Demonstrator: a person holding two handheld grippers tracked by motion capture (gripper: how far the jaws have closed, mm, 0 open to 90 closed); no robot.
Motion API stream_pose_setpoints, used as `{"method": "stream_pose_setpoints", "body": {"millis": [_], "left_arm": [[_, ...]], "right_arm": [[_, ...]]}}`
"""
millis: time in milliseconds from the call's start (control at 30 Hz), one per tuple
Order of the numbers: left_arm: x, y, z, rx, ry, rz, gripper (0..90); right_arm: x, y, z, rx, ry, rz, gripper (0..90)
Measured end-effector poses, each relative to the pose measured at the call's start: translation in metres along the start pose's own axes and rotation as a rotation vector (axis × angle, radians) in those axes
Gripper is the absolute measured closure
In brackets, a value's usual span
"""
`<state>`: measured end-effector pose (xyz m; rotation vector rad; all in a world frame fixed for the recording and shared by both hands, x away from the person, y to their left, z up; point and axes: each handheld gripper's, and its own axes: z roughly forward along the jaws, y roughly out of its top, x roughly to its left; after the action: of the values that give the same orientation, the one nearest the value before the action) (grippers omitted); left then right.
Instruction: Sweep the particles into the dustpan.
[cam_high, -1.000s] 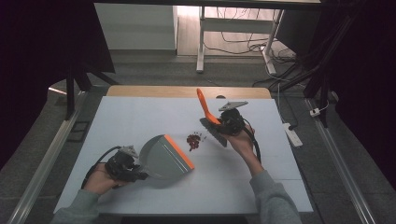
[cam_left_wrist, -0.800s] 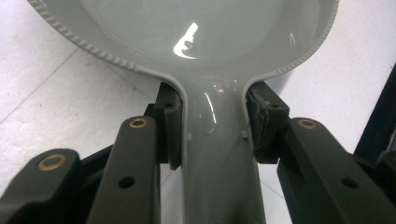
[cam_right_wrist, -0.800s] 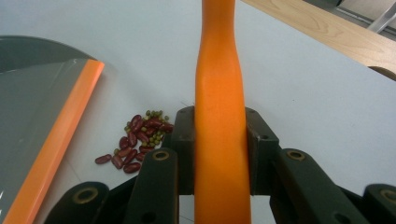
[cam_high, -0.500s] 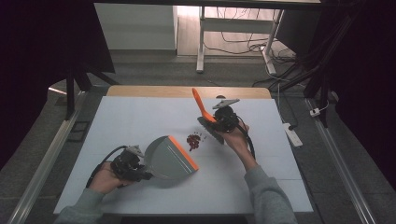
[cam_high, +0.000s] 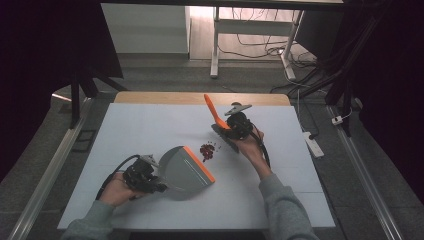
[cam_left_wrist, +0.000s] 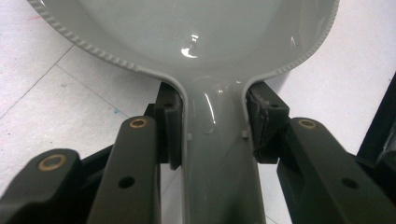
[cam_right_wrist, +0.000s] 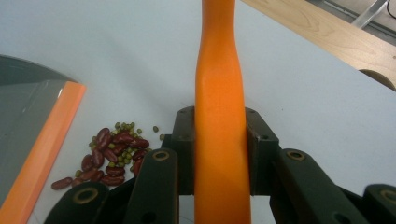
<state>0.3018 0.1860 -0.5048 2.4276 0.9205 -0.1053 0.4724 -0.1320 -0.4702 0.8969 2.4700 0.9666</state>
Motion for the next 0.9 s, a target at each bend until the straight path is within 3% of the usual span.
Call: {"method": "stream_pose_setpoints", "body": {"millis": [800,900], "left_arm": [[0.002,0.001,0.001,-0.001,-0.008,-0.005,61.8],[0.002,0.001,0.002,0.0,-0.01,-0.008,61.8]], "right_arm": [[0.016,0.009,0.022,0.035,0.028,-0.044,70.5],[0.021,0.01,0.023,0.044,0.031,-0.069,70.5]]}}
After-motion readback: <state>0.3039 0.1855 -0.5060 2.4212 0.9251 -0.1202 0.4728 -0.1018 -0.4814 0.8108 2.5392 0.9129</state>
